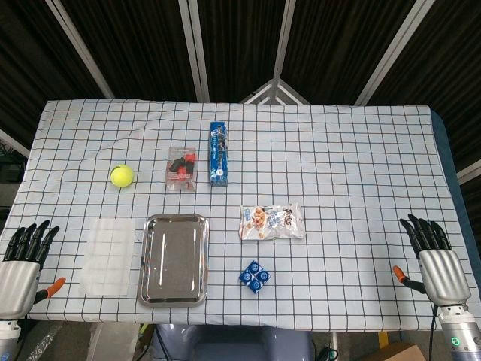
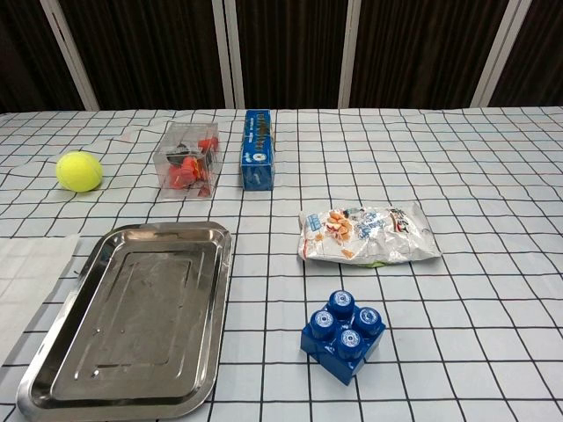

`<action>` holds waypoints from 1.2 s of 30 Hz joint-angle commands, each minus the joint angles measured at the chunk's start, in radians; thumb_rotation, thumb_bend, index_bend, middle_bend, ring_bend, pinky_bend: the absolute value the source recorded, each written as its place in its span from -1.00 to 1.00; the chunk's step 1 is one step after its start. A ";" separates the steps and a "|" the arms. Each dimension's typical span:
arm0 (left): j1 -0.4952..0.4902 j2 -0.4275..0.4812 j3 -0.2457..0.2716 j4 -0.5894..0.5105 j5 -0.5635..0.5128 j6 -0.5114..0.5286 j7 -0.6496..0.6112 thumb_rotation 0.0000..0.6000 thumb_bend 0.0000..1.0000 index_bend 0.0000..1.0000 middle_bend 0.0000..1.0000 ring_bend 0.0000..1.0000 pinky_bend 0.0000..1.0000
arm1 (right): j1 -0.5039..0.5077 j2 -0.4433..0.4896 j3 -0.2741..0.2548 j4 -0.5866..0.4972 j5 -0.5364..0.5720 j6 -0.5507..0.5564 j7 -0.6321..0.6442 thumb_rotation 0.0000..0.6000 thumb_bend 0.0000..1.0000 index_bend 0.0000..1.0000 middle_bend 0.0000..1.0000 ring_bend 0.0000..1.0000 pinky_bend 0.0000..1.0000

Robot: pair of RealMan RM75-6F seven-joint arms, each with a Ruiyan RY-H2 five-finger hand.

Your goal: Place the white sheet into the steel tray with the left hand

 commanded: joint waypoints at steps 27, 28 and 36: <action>-0.168 0.176 0.138 -0.003 0.025 -0.424 0.059 1.00 -0.86 -0.35 -1.00 -1.00 -1.00 | -0.006 -0.003 0.003 0.004 0.004 0.010 -0.001 1.00 -0.37 -1.00 -1.00 -1.00 -1.00; -0.175 0.184 0.140 -0.004 0.023 -0.438 0.060 1.00 -0.86 -0.36 -1.00 -1.00 -1.00 | -0.006 -0.004 0.004 0.004 0.005 0.011 0.000 1.00 -0.37 -1.00 -1.00 -1.00 -1.00; -0.213 0.184 0.135 0.024 0.006 -0.499 0.116 1.00 -0.86 -0.36 -1.00 -1.00 -1.00 | -0.006 -0.006 0.006 -0.001 0.013 0.007 -0.003 1.00 -0.37 -1.00 -1.00 -1.00 -1.00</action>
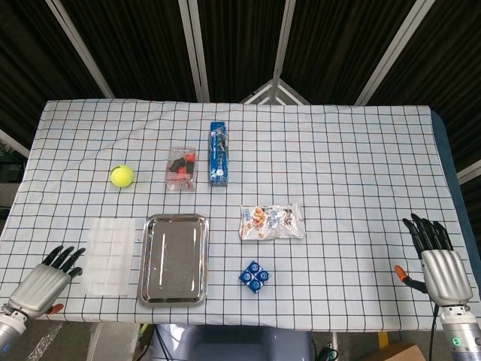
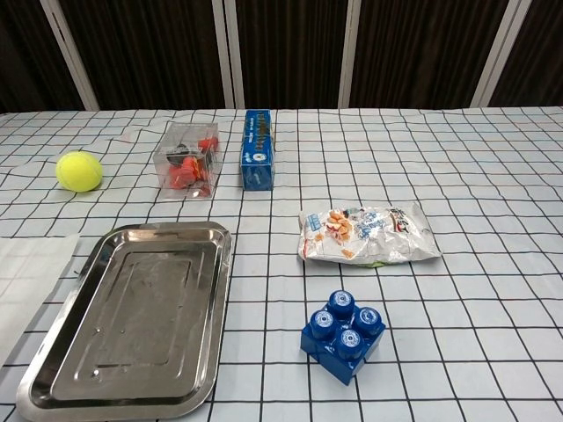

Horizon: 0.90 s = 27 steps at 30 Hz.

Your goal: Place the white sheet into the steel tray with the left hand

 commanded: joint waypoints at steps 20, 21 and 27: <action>-0.087 -0.115 -0.041 0.066 -0.047 -0.105 0.154 1.00 -0.75 -0.23 -1.00 -1.00 -1.00 | -0.004 0.000 0.005 -0.004 0.009 0.002 0.016 1.00 -0.37 -1.00 -1.00 -1.00 -1.00; -0.090 -0.120 -0.042 0.065 -0.050 -0.108 0.158 1.00 -0.75 -0.22 -1.00 -1.00 -1.00 | -0.004 0.001 0.005 -0.005 0.009 0.002 0.016 1.00 -0.37 -1.00 -1.00 -1.00 -1.00; -0.103 -0.153 -0.040 0.062 -0.053 -0.121 0.171 1.00 -0.58 -0.13 -1.00 -1.00 -1.00 | -0.004 0.003 0.005 -0.007 0.011 0.000 0.022 1.00 -0.37 -1.00 -1.00 -1.00 -1.00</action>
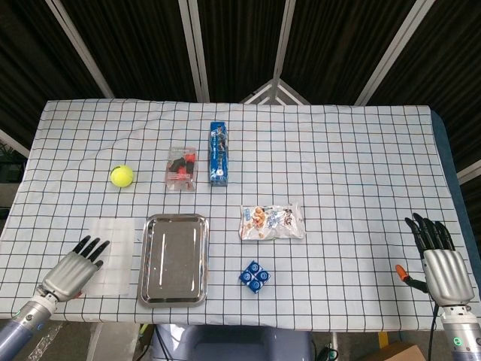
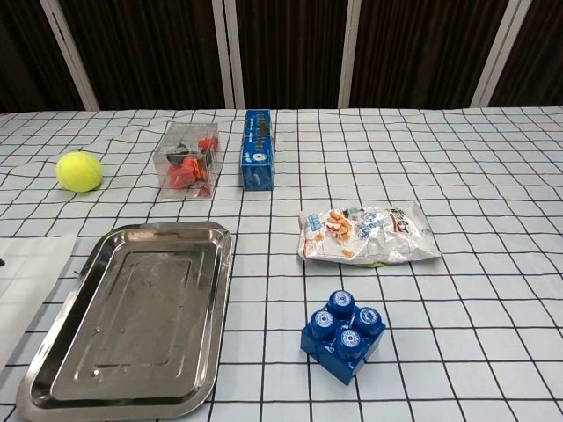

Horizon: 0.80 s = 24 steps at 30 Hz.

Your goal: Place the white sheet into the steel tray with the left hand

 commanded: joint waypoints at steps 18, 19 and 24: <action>-0.008 -0.032 0.024 0.005 0.019 0.031 -0.047 1.00 0.01 0.14 -0.99 -1.00 -1.00 | -0.001 0.003 0.000 -0.002 -0.002 0.000 0.010 1.00 -0.37 -1.00 -1.00 -1.00 -1.00; -0.008 -0.028 0.022 0.001 0.023 0.041 -0.050 1.00 0.01 0.15 -0.98 -1.00 -1.00 | -0.001 0.004 0.000 -0.002 -0.002 0.001 0.010 1.00 -0.37 -1.00 -1.00 -1.00 -1.00; -0.016 0.015 -0.024 -0.055 0.054 0.139 -0.081 1.00 0.01 0.15 -0.96 -1.00 -1.00 | 0.000 0.003 0.000 -0.001 -0.003 -0.001 0.010 1.00 -0.37 -1.00 -1.00 -1.00 -1.00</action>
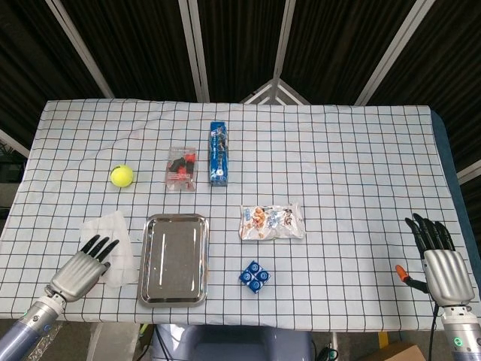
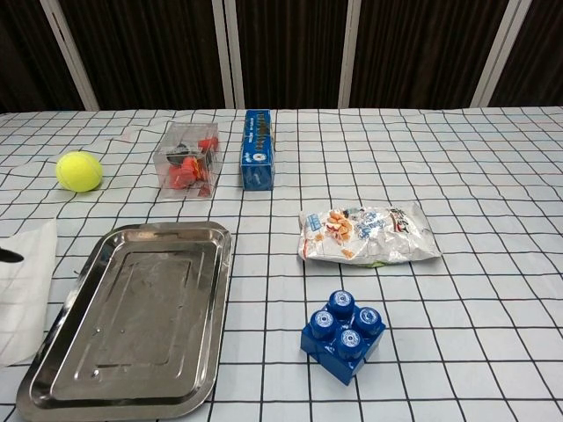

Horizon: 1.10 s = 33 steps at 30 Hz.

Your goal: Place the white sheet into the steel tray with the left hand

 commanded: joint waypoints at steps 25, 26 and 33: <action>-0.112 -0.047 -0.064 -0.353 0.213 0.055 0.213 1.00 0.01 0.15 -0.93 -1.00 -1.00 | 0.002 0.002 0.003 0.005 0.010 -0.006 -0.009 1.00 -0.37 -1.00 -1.00 -1.00 -1.00; -0.107 -0.056 -0.049 -0.333 0.223 0.055 0.213 1.00 0.01 0.15 -0.93 -1.00 -1.00 | 0.002 0.002 0.003 0.005 0.010 -0.006 -0.011 1.00 -0.37 -1.00 -1.00 -1.00 -1.00; -0.091 -0.095 -0.009 -0.205 0.237 0.053 0.178 1.00 0.01 0.15 -0.93 -1.00 -1.00 | 0.002 0.001 0.002 0.002 0.011 -0.007 -0.020 1.00 -0.37 -1.00 -1.00 -1.00 -1.00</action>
